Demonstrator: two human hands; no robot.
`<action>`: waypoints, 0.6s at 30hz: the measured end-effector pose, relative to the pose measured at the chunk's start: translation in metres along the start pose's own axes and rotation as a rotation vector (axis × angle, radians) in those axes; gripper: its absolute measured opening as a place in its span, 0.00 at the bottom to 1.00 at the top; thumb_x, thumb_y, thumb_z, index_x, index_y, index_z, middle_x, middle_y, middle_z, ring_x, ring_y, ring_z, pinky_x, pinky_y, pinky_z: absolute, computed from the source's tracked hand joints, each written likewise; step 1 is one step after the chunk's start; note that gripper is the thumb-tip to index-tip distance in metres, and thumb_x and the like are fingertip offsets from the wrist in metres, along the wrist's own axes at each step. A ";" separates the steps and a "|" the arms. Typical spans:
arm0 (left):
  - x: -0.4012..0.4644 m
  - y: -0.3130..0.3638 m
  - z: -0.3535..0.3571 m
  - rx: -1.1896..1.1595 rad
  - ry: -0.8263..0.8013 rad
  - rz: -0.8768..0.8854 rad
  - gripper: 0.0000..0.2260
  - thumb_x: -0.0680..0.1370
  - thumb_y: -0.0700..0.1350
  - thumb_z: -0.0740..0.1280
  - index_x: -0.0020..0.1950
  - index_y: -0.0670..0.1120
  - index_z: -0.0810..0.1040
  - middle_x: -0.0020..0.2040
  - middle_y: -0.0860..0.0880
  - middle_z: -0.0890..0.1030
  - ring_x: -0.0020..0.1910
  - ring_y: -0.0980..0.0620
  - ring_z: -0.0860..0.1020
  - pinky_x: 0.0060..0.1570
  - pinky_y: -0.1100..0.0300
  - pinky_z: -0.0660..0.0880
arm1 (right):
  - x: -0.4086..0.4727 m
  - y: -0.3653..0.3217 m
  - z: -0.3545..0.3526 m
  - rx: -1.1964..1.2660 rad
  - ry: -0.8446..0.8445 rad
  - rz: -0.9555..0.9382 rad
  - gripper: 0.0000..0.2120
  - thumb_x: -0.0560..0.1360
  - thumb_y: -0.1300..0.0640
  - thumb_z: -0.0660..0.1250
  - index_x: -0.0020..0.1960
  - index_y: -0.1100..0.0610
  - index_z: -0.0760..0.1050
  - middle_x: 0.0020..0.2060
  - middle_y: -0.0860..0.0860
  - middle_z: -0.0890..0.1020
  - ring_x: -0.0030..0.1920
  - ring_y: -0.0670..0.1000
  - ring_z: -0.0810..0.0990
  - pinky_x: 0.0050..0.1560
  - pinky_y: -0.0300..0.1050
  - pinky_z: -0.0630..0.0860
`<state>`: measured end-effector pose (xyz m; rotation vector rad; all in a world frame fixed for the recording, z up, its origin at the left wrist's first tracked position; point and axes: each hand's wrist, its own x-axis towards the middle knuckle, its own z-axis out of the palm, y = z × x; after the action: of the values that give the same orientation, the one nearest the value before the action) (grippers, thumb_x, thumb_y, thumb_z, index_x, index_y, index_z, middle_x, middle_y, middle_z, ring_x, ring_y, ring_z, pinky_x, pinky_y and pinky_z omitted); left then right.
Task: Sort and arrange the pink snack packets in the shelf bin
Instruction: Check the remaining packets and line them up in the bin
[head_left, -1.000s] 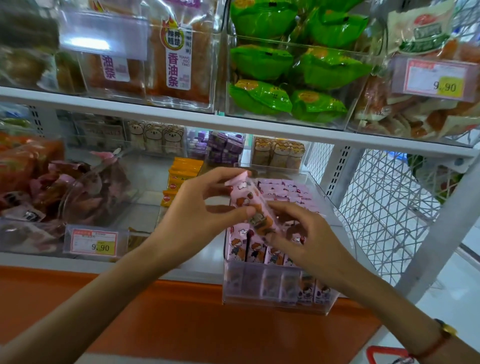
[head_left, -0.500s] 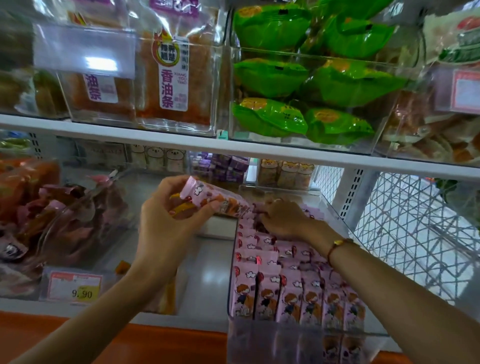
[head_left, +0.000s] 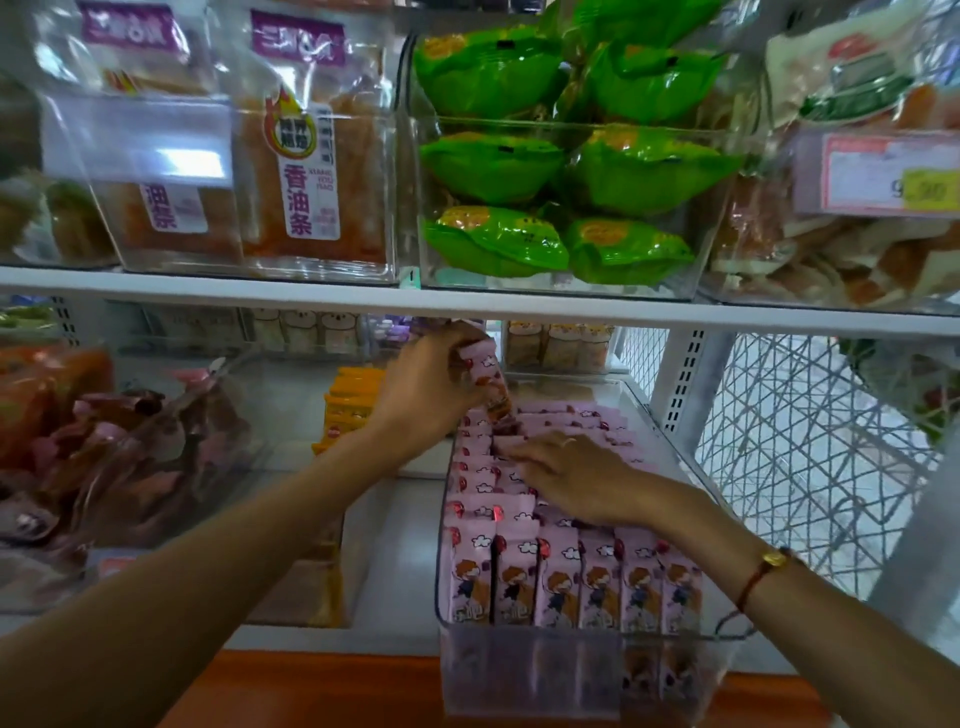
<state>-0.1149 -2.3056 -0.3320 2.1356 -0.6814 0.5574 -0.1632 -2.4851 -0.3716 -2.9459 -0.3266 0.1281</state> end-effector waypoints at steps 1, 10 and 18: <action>0.004 0.000 0.003 0.073 -0.032 0.012 0.19 0.69 0.45 0.77 0.58 0.51 0.78 0.50 0.53 0.83 0.48 0.53 0.81 0.48 0.56 0.78 | -0.005 0.000 0.004 0.004 0.009 0.005 0.22 0.82 0.43 0.46 0.75 0.41 0.57 0.76 0.49 0.57 0.75 0.54 0.54 0.73 0.56 0.53; 0.039 -0.002 0.029 0.429 -0.523 0.023 0.25 0.72 0.53 0.73 0.67 0.44 0.75 0.63 0.43 0.77 0.61 0.45 0.75 0.57 0.59 0.69 | -0.015 -0.003 0.020 0.016 0.168 0.003 0.22 0.81 0.42 0.46 0.74 0.41 0.56 0.76 0.47 0.58 0.75 0.52 0.53 0.72 0.53 0.48; 0.036 -0.005 0.041 0.597 -0.516 0.075 0.14 0.79 0.48 0.66 0.64 0.49 0.77 0.66 0.48 0.76 0.65 0.47 0.73 0.63 0.51 0.72 | -0.014 -0.001 0.020 0.030 0.152 0.005 0.22 0.81 0.43 0.46 0.74 0.41 0.57 0.76 0.48 0.58 0.75 0.52 0.52 0.72 0.53 0.48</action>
<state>-0.0781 -2.3454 -0.3371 2.8704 -0.9653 0.2571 -0.1794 -2.4837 -0.3899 -2.9047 -0.2922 -0.0895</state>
